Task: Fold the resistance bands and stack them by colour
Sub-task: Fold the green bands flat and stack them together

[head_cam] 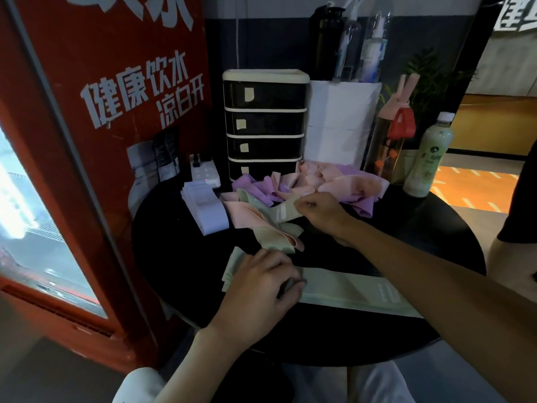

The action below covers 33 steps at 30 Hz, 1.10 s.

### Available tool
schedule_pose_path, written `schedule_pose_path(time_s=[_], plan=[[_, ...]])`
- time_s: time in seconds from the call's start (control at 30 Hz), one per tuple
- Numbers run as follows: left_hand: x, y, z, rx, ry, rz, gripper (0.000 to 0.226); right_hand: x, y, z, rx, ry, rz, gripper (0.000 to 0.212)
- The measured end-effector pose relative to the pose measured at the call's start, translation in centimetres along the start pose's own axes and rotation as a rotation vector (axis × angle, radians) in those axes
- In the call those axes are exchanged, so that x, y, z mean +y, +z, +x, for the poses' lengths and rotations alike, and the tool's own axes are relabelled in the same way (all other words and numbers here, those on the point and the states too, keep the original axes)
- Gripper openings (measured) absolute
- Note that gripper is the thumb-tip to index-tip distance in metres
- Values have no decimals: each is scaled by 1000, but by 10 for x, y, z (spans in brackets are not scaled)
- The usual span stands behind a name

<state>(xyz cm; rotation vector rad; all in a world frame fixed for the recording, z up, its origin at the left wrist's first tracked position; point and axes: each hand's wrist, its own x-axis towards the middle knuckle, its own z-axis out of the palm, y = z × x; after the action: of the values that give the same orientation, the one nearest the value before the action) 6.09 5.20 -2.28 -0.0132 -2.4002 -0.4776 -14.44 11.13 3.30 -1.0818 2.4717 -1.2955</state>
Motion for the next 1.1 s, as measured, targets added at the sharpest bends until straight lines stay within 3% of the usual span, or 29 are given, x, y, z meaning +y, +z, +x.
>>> schedule_pose_path(time_s=[0.13,0.3,0.53,0.8,1.03,1.1], plan=[[2,-1,-1,-3,2,26,22,-11,-19,0,135,-171,10,14],[7,-7,0,39,-9,-50,17,-22,-43,0,290,-245,56,14],[23,-40,46,128,-1,-105,12,-46,-83,-3,471,-498,-37,18],[28,-54,138,200,-116,-281,3,-73,-124,-7,574,-554,-47,24],[30,-38,190,64,-256,-491,46,-78,-148,-18,615,-579,-17,23],[36,-33,195,18,-239,-589,25,-78,-155,-19,654,-595,-13,25]])
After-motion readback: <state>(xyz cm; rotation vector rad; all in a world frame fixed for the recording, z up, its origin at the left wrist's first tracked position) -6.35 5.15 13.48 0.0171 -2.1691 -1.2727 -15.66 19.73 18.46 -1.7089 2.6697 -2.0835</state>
